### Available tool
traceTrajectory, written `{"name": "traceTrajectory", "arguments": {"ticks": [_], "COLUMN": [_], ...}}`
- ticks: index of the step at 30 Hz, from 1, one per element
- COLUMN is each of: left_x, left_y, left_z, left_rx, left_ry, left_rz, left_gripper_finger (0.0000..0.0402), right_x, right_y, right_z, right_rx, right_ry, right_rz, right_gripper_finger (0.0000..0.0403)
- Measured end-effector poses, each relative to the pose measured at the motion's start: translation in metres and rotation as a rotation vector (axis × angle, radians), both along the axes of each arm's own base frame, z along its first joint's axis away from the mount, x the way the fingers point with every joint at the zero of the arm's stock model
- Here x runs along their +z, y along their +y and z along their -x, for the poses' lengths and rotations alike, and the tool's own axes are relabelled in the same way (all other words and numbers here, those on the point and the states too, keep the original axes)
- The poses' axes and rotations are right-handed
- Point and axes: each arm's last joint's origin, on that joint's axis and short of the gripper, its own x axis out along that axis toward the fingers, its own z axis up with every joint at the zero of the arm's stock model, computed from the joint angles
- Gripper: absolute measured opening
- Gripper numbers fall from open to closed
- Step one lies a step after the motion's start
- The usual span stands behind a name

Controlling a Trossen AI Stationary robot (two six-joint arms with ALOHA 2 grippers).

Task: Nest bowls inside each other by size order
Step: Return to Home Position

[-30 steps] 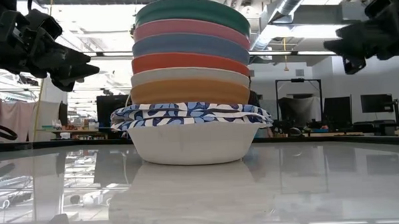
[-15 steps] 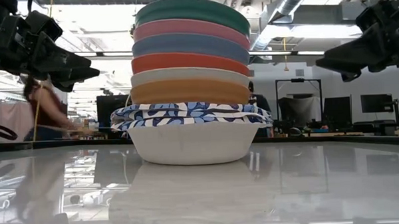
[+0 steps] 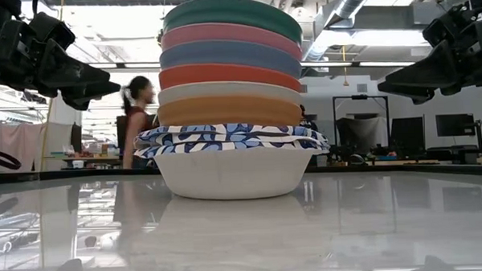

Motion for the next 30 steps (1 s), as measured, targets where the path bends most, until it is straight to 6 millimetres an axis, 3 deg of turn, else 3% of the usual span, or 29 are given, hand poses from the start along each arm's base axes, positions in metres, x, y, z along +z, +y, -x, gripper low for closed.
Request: {"name": "traceTrajectory", "arguments": {"ticks": [30], "left_x": [0.0002], "left_y": [0.0], "left_z": [0.0], "left_rx": [0.001], "left_ry": [-0.007], "left_rz": [0.035], "left_gripper_finger": [0.0185], "right_x": [-0.0002], "right_y": [0.0001], "right_z": [0.0], "right_rx": [-0.003], "right_ry": [-0.005], "right_rz": [-0.032], "right_gripper_finger": [0.0178]}}
